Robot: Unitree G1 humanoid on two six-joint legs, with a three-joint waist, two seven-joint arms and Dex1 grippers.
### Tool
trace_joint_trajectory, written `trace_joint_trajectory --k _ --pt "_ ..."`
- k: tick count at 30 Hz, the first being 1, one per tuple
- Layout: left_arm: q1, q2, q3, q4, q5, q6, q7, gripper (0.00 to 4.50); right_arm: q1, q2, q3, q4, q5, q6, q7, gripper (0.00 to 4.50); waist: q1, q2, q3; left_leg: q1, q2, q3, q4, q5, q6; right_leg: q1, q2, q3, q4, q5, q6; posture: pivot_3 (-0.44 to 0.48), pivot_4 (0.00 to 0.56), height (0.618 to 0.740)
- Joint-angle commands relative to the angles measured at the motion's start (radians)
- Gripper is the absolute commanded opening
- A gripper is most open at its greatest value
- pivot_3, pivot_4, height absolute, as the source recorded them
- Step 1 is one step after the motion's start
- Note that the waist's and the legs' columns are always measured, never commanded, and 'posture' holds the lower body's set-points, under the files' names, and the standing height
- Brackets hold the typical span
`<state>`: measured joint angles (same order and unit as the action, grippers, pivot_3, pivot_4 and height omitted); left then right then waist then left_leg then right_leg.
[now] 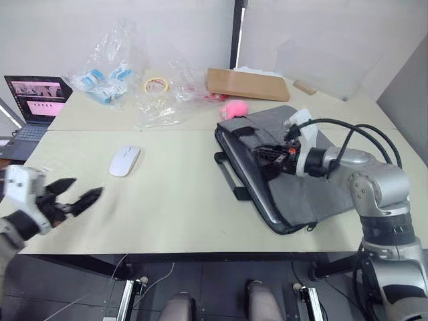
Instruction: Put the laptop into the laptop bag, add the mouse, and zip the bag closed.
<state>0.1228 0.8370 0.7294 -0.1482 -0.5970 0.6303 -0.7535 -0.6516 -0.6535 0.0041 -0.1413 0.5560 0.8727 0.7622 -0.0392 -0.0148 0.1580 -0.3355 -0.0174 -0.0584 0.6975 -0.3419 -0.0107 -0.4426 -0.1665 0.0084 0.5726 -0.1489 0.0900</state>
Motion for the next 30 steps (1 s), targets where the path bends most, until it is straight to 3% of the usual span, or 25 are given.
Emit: trace_joint_trajectory --k 1,4,8,12,18,22,30 --pt "-0.009 0.039 0.054 0.062 0.057 -0.019 0.060 4.50 -0.027 -0.047 -0.070 0.002 0.020 -0.081 0.089 2.09 -0.001 0.000 0.000 0.000 0.000 0.000 0.000 0.000 0.000 0.000 0.000 0.000 0.000 0.000 0.000 0.000 0.150 0.740" --pt "-0.053 0.107 0.041 0.222 0.100 -0.085 0.010 4.50 -0.019 -0.161 -0.107 0.068 -0.010 -0.161 0.203 3.11 0.005 0.000 0.000 0.000 0.000 0.000 0.000 0.000 0.001 0.001 0.000 0.000 0.000 0.000 0.000 0.000 0.150 0.740" --pt "-0.156 0.215 0.006 0.467 0.124 -0.223 -0.134 4.50 0.026 -0.328 -0.124 0.260 -0.178 -0.463 0.290 4.45 0.009 -0.002 0.001 0.000 0.000 0.001 -0.001 0.000 0.001 0.001 0.000 -0.001 -0.001 0.000 0.000 0.000 0.150 0.740" --pt "-0.281 0.311 -0.086 0.728 0.171 -0.377 -0.302 4.50 0.061 -0.428 -0.182 0.467 -0.224 -0.683 0.392 4.45 0.002 -0.003 0.001 0.001 0.000 0.003 -0.002 0.000 0.001 0.001 0.000 -0.001 -0.002 0.000 0.000 0.000 0.150 0.740" --pt "-0.411 0.343 -0.157 0.921 0.210 -0.501 -0.375 4.50 -0.019 -0.481 -0.178 0.756 -0.320 -0.892 0.404 4.45 -0.034 -0.002 0.001 0.003 0.001 0.006 -0.003 0.000 0.001 0.001 0.000 -0.001 -0.001 0.000 0.000 0.000 0.150 0.740" --pt "-0.446 0.335 -0.168 0.976 0.214 -0.512 -0.370 4.50 -0.121 -0.508 -0.133 1.016 -0.417 -1.033 0.405 4.45 -0.043 -0.002 0.002 0.004 0.002 0.007 -0.003 -0.001 0.002 0.001 0.000 -0.001 -0.001 0.000 0.000 0.000 0.150 0.740" --pt "-0.420 0.342 -0.147 0.979 0.203 -0.535 -0.381 4.50 -0.259 -0.462 -0.100 1.160 -0.478 -1.107 0.417 4.45 -0.059 -0.002 0.002 0.004 0.002 0.006 -0.003 -0.001 0.002 0.001 0.000 -0.001 -0.001 0.000 0.001 0.000 0.150 0.740"
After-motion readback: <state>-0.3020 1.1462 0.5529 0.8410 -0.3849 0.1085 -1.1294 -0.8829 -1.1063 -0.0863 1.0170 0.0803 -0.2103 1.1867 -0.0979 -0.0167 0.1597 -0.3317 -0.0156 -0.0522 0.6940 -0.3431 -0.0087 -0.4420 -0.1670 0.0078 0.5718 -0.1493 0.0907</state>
